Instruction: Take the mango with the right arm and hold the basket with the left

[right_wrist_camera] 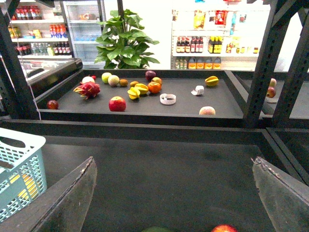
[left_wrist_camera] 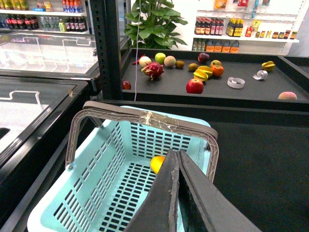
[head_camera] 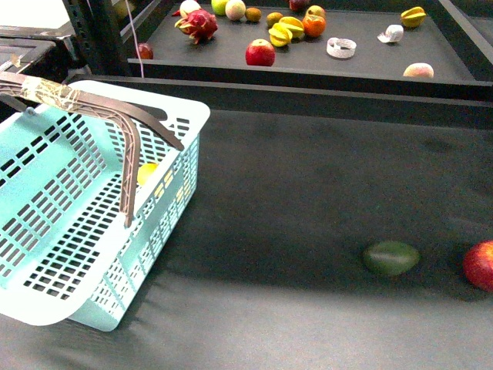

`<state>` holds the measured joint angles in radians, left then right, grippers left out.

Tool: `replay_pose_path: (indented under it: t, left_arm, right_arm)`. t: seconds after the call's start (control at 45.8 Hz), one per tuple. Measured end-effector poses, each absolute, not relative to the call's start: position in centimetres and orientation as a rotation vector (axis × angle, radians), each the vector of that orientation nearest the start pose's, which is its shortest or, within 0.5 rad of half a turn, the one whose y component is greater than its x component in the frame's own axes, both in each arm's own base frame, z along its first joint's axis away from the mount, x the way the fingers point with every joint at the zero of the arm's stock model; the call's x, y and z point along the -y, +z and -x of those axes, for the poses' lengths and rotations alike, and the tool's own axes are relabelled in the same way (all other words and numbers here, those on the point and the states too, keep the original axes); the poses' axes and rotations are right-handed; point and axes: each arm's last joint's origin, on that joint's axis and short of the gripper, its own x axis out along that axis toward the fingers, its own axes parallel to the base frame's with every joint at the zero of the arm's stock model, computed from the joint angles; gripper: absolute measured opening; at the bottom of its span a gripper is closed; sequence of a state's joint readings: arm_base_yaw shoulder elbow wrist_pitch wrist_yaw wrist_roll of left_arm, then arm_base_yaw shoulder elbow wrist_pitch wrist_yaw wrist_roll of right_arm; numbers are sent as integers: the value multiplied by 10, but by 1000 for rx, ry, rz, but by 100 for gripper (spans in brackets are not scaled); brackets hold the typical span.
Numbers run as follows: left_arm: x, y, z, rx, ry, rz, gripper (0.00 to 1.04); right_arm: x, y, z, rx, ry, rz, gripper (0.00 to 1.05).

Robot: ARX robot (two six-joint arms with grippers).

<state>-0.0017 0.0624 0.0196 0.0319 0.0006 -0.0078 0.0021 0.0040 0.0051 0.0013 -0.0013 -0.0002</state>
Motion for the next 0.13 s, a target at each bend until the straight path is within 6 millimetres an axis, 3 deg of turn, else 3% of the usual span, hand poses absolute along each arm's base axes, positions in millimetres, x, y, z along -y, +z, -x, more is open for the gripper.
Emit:
replay_pose_path:
  t: [0.131]
  left_arm:
    - [0,170,-97,17,-2,8,4]
  right_arm:
    - [0,165,-98,2,3,0,96]
